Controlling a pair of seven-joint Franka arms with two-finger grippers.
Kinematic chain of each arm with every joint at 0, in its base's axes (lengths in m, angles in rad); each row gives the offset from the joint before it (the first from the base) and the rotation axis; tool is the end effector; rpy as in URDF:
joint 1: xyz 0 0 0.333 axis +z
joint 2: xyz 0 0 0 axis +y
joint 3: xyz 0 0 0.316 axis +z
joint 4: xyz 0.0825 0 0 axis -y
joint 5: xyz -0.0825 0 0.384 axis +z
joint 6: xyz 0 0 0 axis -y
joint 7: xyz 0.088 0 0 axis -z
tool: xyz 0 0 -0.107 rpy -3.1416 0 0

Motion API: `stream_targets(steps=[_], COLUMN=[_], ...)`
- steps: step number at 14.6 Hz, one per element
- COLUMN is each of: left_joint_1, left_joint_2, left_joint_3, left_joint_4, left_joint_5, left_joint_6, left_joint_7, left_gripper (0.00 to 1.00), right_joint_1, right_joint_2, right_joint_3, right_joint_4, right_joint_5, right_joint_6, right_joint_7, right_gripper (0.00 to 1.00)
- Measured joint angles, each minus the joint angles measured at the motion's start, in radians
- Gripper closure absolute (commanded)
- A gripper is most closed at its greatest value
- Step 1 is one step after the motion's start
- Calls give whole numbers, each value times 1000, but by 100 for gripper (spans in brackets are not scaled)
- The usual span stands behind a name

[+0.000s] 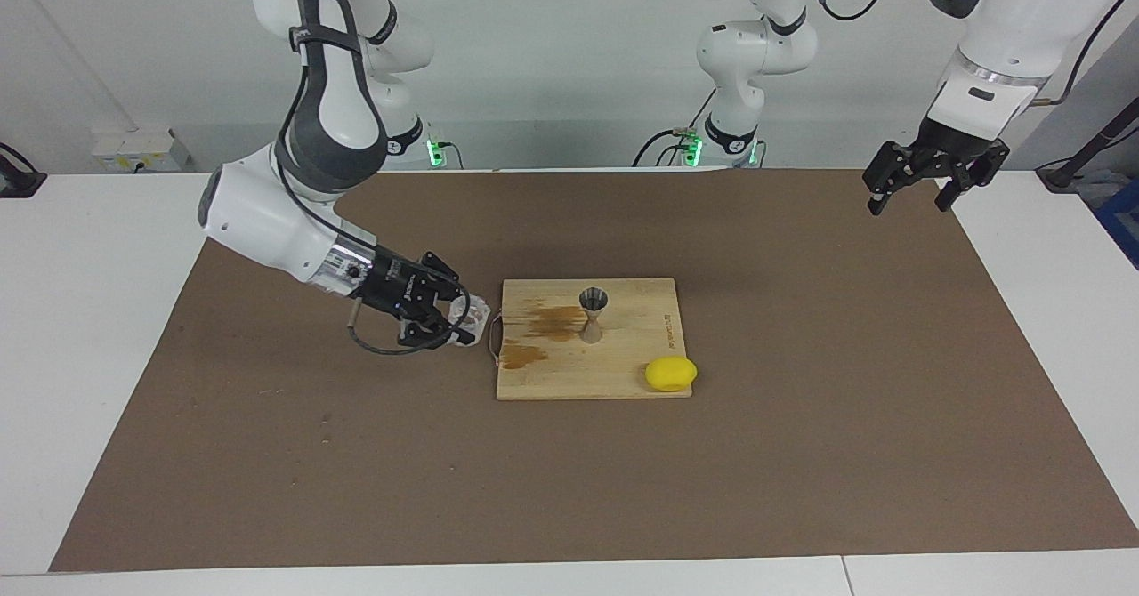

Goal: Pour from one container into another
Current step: 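Turn the glass upright and carry it back with the right gripper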

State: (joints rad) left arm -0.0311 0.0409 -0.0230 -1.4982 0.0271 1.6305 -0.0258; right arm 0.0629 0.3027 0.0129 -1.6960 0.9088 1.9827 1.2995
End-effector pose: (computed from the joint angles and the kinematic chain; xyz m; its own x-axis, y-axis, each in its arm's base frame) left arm 0.5733 -0.0280 0.6415 0.9953 -0.0296 0.0919 -0.0275 -0.9993 -0.0238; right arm 0.6473 0.0981 0.4396 -0.0137 -0.6770 -0.7359 -0.9970 0.0649 -0.0412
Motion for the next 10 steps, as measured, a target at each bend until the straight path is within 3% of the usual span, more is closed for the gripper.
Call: stream_targets(steps=[10], left_joint_1=[0], left_joint_2=[-3], left_joint_3=[5], left_joint_4=[-4], left_joint_5=[7], left_joint_6=[4], left_joint_7=[-2], left_gripper=[0], right_joint_1=[-279], right_joint_2=[-36], right_joint_3=[0], right_joint_4=[-157], right_joint_5=[100], right_joint_6=[-173], right_joint_7=[-260], right_gripper=[100])
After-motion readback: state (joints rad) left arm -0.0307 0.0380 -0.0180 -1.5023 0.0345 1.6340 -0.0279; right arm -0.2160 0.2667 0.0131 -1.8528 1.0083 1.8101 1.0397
